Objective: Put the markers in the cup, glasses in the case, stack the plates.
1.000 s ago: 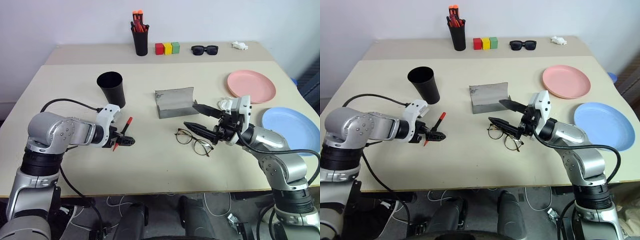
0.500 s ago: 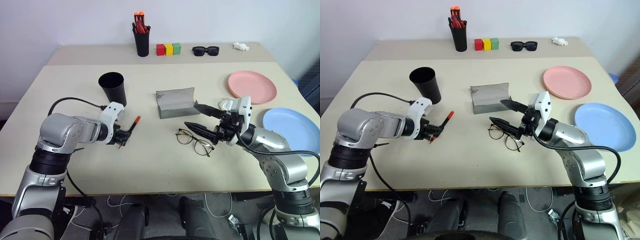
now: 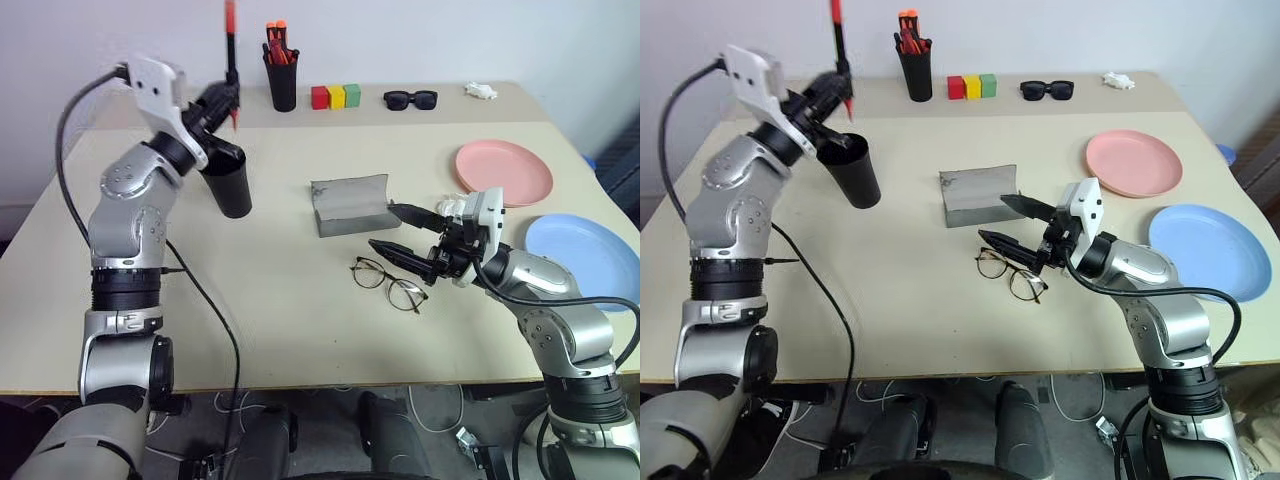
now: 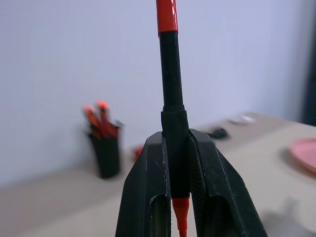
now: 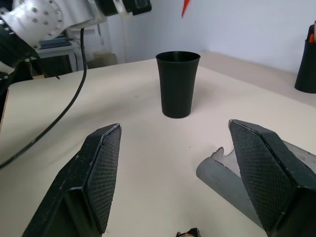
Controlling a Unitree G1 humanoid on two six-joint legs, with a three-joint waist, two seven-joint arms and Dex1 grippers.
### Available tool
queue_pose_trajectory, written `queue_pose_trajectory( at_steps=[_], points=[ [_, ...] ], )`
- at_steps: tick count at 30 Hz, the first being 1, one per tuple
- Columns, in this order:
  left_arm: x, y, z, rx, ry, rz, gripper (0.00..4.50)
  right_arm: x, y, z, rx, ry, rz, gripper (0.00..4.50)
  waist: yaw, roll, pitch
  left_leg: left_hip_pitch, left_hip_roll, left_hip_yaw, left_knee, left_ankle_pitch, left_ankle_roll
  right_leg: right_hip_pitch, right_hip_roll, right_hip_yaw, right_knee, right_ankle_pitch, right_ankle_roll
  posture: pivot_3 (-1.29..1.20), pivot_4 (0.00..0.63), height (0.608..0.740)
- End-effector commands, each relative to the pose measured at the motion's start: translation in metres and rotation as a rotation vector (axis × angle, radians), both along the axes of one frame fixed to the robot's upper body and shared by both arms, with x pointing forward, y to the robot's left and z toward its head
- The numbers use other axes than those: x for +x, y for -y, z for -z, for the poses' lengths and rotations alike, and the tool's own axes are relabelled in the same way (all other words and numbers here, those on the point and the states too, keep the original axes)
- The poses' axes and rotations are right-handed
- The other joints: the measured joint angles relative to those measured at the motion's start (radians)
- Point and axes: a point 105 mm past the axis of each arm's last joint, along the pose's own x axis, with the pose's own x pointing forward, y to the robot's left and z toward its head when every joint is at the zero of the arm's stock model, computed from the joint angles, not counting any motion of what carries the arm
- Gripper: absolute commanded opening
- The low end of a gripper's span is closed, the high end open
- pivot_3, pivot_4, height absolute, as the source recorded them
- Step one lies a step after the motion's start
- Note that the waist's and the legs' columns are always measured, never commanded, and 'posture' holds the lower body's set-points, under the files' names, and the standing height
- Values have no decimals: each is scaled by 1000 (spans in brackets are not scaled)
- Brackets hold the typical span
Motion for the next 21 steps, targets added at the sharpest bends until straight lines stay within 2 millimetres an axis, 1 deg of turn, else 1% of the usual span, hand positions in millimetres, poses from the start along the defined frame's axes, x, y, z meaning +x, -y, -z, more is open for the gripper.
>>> queue_pose_trajectory(
  at_steps=[1,2,6,8,10,12,17,20,21],
  points=[
    [7,-23,-13,-50,74,-84,15,-1,-3,-11,9,53,-9,3555,1,0,0,0,0,0,1,0,0,0,0,0,0,0,0,0,150,740],
    [8,-23,-13,-63,80,-66,15,-1,-3,-11,11,53,-9,3555,1,0,0,0,0,0,1,0,0,0,0,0,0,0,0,0,150,740],
    [17,-29,3,-65,72,-74,15,-1,-3,-11,10,53,-12,3555,0,0,0,0,0,0,1,0,0,0,0,0,0,0,0,0,150,740],
    [25,-26,22,-14,22,-91,15,-1,-4,-11,9,55,-12,3555,-1,0,0,0,0,0,1,0,0,0,0,0,0,0,0,0,150,740],
    [29,-23,32,-29,-3,-85,15,-1,-4,-12,9,56,-10,3555,-1,0,0,0,0,0,1,0,0,0,0,0,1,0,0,0,150,740],
    [27,-19,35,1,15,-78,15,-2,-3,-12,7,55,-8,3555,-1,-1,0,0,0,0,1,0,0,0,0,0,1,0,0,0,150,740],
    [23,-23,50,23,-6,-91,15,-3,1,-9,-1,46,4,3555,-3,-1,0,0,0,0,1,0,1,0,0,0,1,0,0,0,150,740],
    [22,-23,53,17,-8,-91,15,-2,1,-10,2,48,5,3555,-3,-1,0,0,0,0,1,0,1,0,0,0,1,0,0,0,150,740],
    [22,-23,54,23,-6,-99,464,-2,1,-11,1,49,5,3555,-2,-1,0,0,0,0,1,0,1,0,0,0,1,0,0,0,150,740]
  ],
)
